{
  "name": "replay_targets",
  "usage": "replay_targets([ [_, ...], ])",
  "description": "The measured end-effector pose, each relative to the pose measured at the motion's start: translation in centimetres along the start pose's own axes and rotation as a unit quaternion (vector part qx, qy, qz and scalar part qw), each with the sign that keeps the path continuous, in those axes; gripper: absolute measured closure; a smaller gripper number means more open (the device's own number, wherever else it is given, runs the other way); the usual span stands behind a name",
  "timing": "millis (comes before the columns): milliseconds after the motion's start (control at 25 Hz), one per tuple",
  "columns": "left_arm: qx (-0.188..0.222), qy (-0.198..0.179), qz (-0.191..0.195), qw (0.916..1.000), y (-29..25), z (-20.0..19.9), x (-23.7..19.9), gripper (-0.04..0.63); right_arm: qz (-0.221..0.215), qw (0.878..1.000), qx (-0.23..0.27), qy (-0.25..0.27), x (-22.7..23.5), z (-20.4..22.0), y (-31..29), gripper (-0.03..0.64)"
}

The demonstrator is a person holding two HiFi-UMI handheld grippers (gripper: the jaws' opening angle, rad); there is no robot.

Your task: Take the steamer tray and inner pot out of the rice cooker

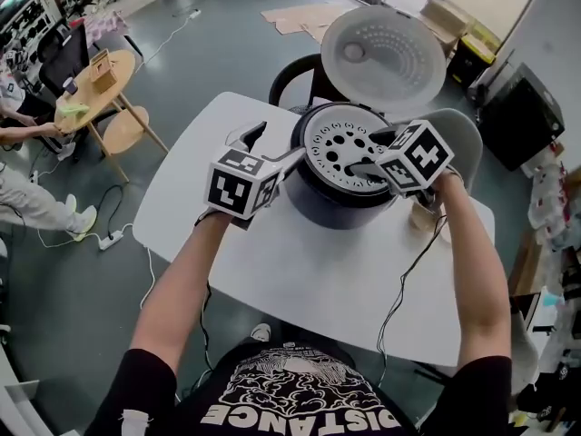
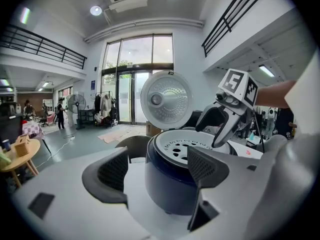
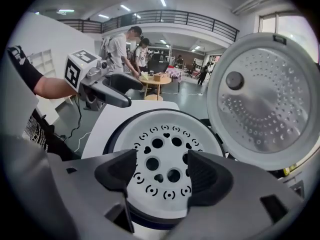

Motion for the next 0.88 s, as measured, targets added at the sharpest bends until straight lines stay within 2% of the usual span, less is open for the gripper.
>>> replay_targets([
  [200,-0.01,0.004,-0.01,0.9999,-0.5,0.1,-1.7,0.236,-0.036,0.998,-0.051,0.011,2.0,0.0,-2.6,0.278],
  [560,-0.02,0.012,-0.023,0.9995,-2.8,1.5,-0.2,0.235,-0.089,0.99,-0.104,0.024,3.4,3.1,-5.9,0.258],
  [880,-0.027,0.012,-0.034,0.999,-1.7,1.2,-1.7,0.236,-0.095,0.981,-0.158,0.051,3.8,2.5,-6.8,0.267],
])
Point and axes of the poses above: the fingertips, and each gripper's own axes: y backward along the fingers, x to its right, z out of its underside, the point moved 2 cm from there along y, backward along the fingers, and after that the axes turned 5 degrees about -z, right-handed, at the moved point
